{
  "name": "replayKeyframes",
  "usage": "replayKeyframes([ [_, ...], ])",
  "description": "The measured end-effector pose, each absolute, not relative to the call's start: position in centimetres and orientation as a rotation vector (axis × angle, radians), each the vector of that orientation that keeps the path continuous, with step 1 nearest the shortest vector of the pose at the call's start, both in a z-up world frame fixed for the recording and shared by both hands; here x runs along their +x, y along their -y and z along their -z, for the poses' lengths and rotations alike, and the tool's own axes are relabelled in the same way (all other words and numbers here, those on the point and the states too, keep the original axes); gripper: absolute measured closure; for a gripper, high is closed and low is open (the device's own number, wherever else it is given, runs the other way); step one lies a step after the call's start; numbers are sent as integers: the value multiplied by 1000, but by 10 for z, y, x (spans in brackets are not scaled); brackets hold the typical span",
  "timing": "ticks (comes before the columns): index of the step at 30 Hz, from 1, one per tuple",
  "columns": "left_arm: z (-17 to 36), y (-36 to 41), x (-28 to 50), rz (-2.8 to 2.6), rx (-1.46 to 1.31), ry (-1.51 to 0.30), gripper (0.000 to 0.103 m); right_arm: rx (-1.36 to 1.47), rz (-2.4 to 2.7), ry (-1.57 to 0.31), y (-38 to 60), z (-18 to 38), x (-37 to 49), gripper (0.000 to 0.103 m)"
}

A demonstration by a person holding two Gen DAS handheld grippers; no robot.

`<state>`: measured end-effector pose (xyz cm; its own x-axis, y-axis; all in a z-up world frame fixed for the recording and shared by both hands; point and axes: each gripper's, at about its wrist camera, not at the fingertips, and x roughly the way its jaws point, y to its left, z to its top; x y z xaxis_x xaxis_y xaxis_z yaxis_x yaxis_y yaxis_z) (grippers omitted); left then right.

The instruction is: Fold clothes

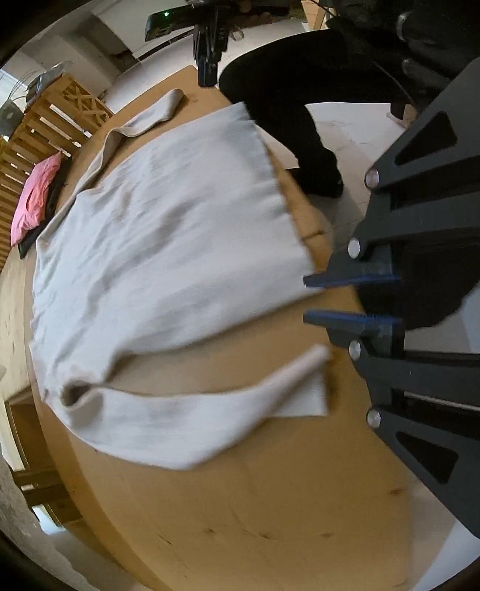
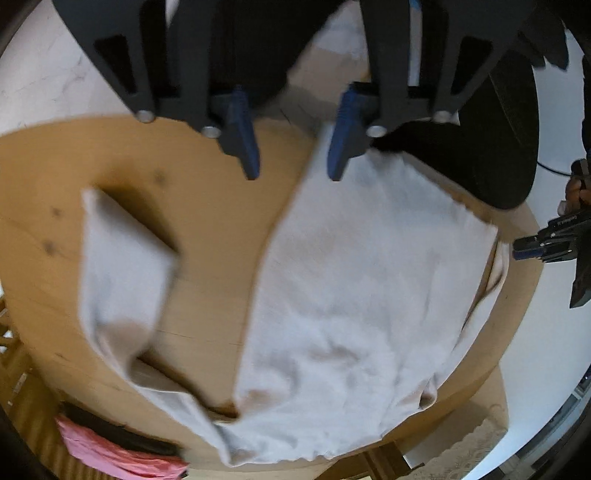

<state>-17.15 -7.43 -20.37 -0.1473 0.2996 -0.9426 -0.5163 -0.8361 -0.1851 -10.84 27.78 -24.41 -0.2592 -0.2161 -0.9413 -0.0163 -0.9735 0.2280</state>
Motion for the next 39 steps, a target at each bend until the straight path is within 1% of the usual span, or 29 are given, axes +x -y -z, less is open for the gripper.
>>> replayKeyframes([
  [2,212,65,-184,-2006,-1620,-246,76,1862,2364,288,-268,255,-126,64],
  [8,246,50,-188,-1941,-1700,-351,75,1954,2335,205,-254,273,-137,64],
  [10,249,50,-187,-1938,-1700,-346,74,1943,2349,237,-255,275,-137,62],
  [12,250,48,-185,-1938,-1697,-346,75,1927,2350,281,-257,275,-138,64],
  [13,251,46,-184,-1936,-1688,-353,77,1912,2336,296,-257,276,-139,84],
  [14,251,44,-183,-1934,-1680,-359,95,1897,2321,309,-257,276,-140,99],
  [15,251,42,-182,-1937,-1670,-365,98,1875,2320,307,-257,273,-142,99],
  [17,245,41,-181,-1964,-1642,-386,99,1851,2347,284,-263,261,-145,99],
  [21,208,54,-177,-2052,-1556,-386,99,1806,2496,205,-298,215,-143,99],
  [22,201,58,-172,-2045,-1542,-396,99,1811,2515,179,-307,205,-141,98],
  [23,193,61,-167,-2038,-1528,-406,95,1827,2470,169,-312,203,-139,96],
  [24,186,65,-163,-2030,-1514,-416,94,1876,2397,163,-316,203,-139,92],
  [25,181,71,-161,-2031,-1509,-436,94,1893,2392,169,-323,201,-140,78],
  [26,180,78,-163,-2042,-1514,-469,91,1907,2392,176,-330,197,-141,64],
  [27,180,86,-172,-2061,-1527,-482,84,1885,2448,185,-338,194,-149,59],
  [28,181,92,-188,-2090,-1547,-471,82,1858,2508,193,-346,190,-157,50],
  [29,182,99,-204,-2119,-1567,-460,80,1830,2569,202,-354,186,-165,44],
  [30,182,106,-219,-2148,-1588,-449,78,1832,2629,178,-357,187,-183,44],
  [32,192,101,-254,-2184,-1608,-467,78,1838,2704,150,-368,198,-220,44],
  [36,218,78,-319,-2229,-1627,-558,78,1932,2711,180,-390,235,-290,44],
  [38,231,67,-344,-2234,-1635,-580,78,1960,2703,87,-383,250,-315,44],
  [39,237,63,-356,-2233,-1640,-582,78,1967,2709,2,-380,255,-323,44],
])
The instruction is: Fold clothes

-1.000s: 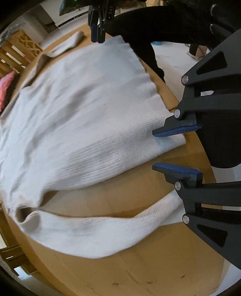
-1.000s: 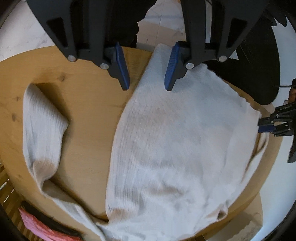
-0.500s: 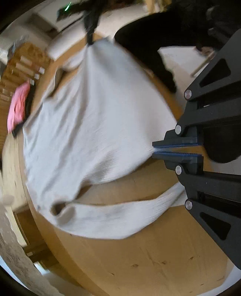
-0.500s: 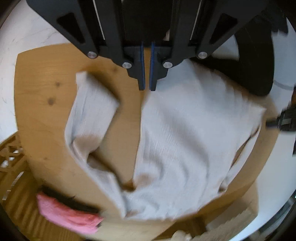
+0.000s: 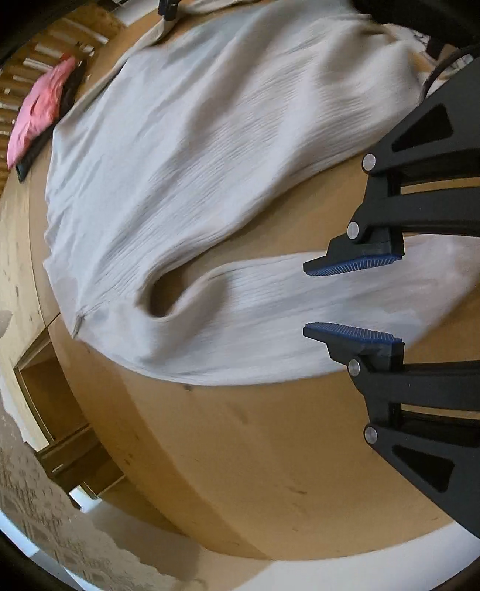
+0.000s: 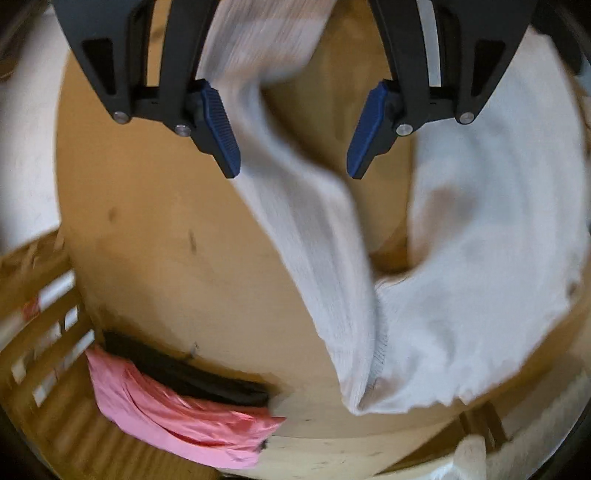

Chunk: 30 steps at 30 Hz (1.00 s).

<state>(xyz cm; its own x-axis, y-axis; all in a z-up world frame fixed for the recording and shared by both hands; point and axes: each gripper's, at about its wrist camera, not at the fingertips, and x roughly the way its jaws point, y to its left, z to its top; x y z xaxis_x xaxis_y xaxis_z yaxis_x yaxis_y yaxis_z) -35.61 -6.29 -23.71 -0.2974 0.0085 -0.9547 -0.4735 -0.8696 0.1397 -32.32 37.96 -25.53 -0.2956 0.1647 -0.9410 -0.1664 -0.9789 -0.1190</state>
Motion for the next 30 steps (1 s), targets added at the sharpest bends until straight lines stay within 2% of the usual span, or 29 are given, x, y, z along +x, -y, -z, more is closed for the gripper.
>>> replayKeyframes([
  [1,243,60,-366,-2231,-1645,-591,78,-1733,-2385,23,-380,259,-328,44],
  [3,252,56,-380,-2225,-1647,-636,78,-1774,-2405,-5,-387,264,-337,76],
  [5,258,56,-389,-2205,-1646,-670,79,-1804,-2422,-116,-404,265,-340,94],
  [9,260,63,-400,-2183,-1623,-679,85,-1805,-2421,-212,-440,247,-346,95],
  [12,260,76,-408,-2196,-1624,-678,86,-1691,-2416,-298,-480,231,-356,95],
  [16,260,105,-429,-2304,-1669,-647,87,-1578,-2167,-146,-525,242,-378,92],
  [18,255,112,-430,-2326,-1672,-619,85,-1559,-2175,-276,-529,235,-374,92],
  [20,247,114,-426,-2335,-1653,-603,86,-1493,-2266,-295,-511,218,-366,91],
  [23,228,100,-403,-2281,-1544,-593,86,-1582,-2443,-230,-457,211,-374,91],
  [30,224,27,-339,-1994,-1428,-586,84,-1834,-2531,-39,-357,251,-408,91],
])
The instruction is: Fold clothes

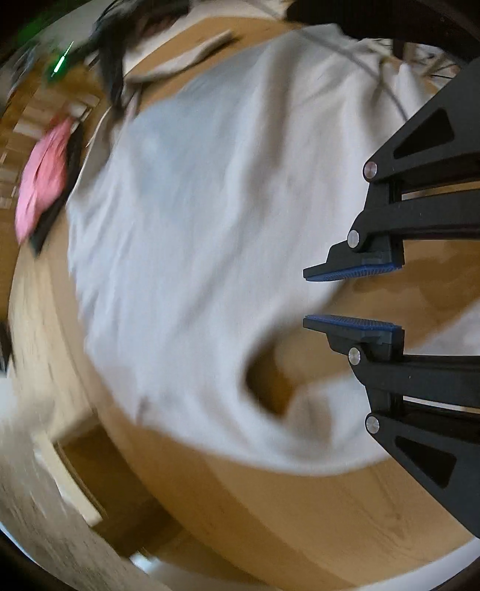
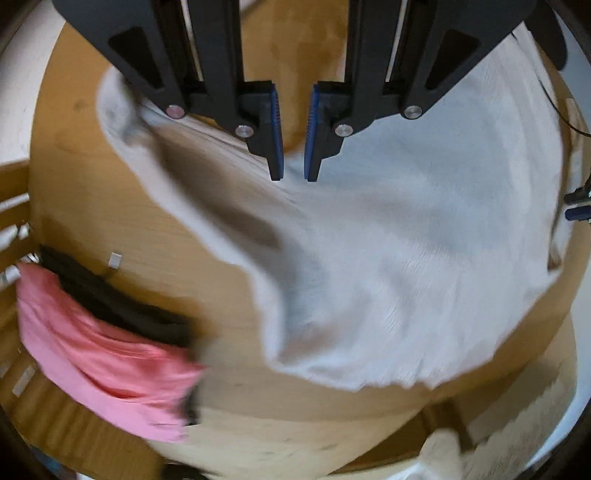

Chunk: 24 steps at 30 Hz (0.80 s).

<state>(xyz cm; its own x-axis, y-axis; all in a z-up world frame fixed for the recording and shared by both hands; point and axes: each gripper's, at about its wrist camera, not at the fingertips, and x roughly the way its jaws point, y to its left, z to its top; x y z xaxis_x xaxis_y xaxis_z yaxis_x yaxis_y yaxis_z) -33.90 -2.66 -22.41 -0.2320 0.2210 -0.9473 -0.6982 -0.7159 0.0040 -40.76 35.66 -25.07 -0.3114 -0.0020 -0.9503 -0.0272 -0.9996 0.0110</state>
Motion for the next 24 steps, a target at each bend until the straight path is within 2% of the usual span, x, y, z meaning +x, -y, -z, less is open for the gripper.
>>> replayKeyframes([
  [6,249,21,-320,-1906,-1482,-699,85,-1789,-2478,105,-365,265,-426,95],
  [11,230,47,-279,-1873,-1501,-654,86,-1637,-2367,127,-390,246,-423,91],
  [13,214,61,-247,-1869,-1489,-650,86,-1610,-2463,30,-387,220,-389,91],
  [15,203,68,-221,-1864,-1492,-599,81,-1622,-2527,-77,-380,202,-348,83],
  [18,197,63,-185,-1833,-1500,-505,76,-1610,-2608,-181,-358,175,-281,65],
  [19,201,56,-178,-1818,-1504,-475,75,-1614,-2610,-238,-350,173,-259,50],
  [20,207,49,-176,-1809,-1510,-449,73,-1617,-2608,-298,-341,171,-238,41],
  [21,213,41,-173,-1799,-1516,-423,73,-1681,-2585,-333,-332,179,-213,41],
  [24,233,17,-169,-1779,-1538,-349,73,-1787,-2523,-268,-314,212,-181,41],
])
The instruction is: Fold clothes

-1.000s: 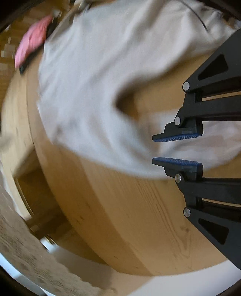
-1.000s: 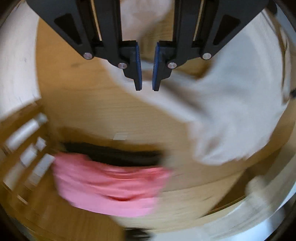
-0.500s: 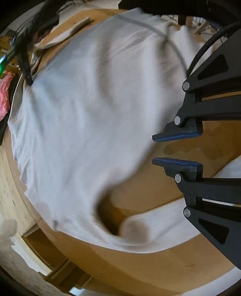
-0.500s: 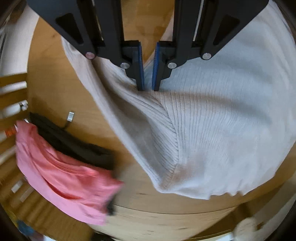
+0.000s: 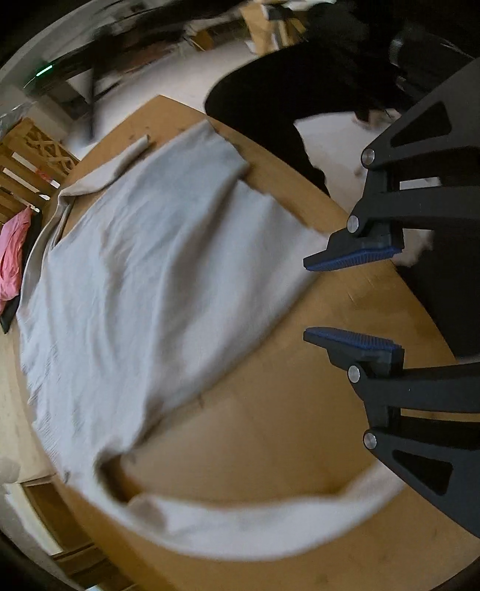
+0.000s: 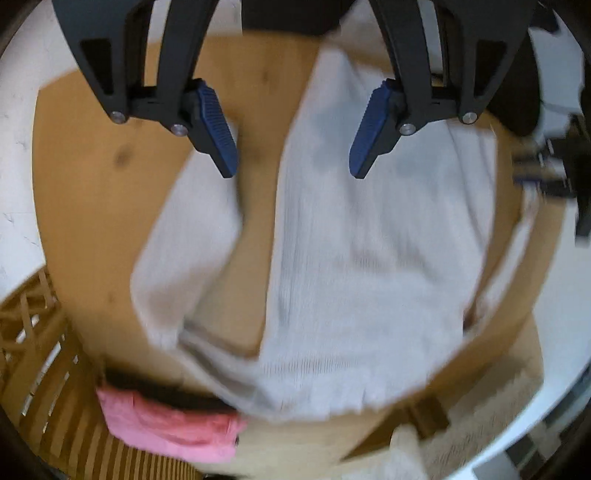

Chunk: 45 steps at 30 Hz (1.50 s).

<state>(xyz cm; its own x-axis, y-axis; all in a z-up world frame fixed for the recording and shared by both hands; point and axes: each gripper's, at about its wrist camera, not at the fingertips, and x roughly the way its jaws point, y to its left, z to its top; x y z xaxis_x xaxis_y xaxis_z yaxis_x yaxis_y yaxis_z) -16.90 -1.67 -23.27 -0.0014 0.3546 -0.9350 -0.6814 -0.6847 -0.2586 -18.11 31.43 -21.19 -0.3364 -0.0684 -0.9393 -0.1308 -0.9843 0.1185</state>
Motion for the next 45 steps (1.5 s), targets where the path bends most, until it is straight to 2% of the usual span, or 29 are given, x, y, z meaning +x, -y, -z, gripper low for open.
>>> replayKeyframes([
  [2,240,6,-163,-1782,-1554,-337,71,-1799,-2502,-211,-304,225,-168,41],
  [5,252,-6,-160,-1803,-1596,-353,66,-1820,-2485,-230,-299,246,-163,41],
  [13,266,-30,-157,-1860,-1615,-444,65,-1824,-2448,-193,-284,267,-165,41],
  [14,266,-33,-156,-1872,-1595,-479,74,-1831,-2445,-214,-284,270,-165,41],
  [15,266,-35,-156,-1878,-1580,-497,93,-1835,-2450,-242,-283,273,-166,41],
  [16,267,-35,-157,-1872,-1575,-489,96,-1841,-2454,-257,-282,275,-166,41],
  [18,268,-32,-161,-1865,-1588,-460,97,-1835,-2487,-273,-279,278,-168,51],
  [19,268,-30,-162,-1862,-1594,-449,97,-1833,-2509,-271,-277,278,-169,75],
  [20,266,-26,-162,-1864,-1594,-446,97,-1848,-2515,-308,-277,278,-171,94],
  [23,256,-11,-161,-1882,-1592,-436,97,-1843,-2525,-421,-286,268,-171,96],
  [26,241,15,-157,-1906,-1594,-422,97,-1876,-2450,-416,-297,264,-164,96],
  [30,250,39,-156,-1904,-1670,-482,96,-1971,-2324,-381,-305,273,-158,94],
  [33,247,49,-167,-1932,-1671,-447,95,-1810,-2420,-385,-305,249,-161,94],
  [39,230,24,-220,-2025,-1511,-388,93,-1794,-2590,-221,-260,244,-222,94],
  [45,260,-19,-264,-2023,-1458,-353,93,-1872,-2569,-72,-242,276,-265,94],
])
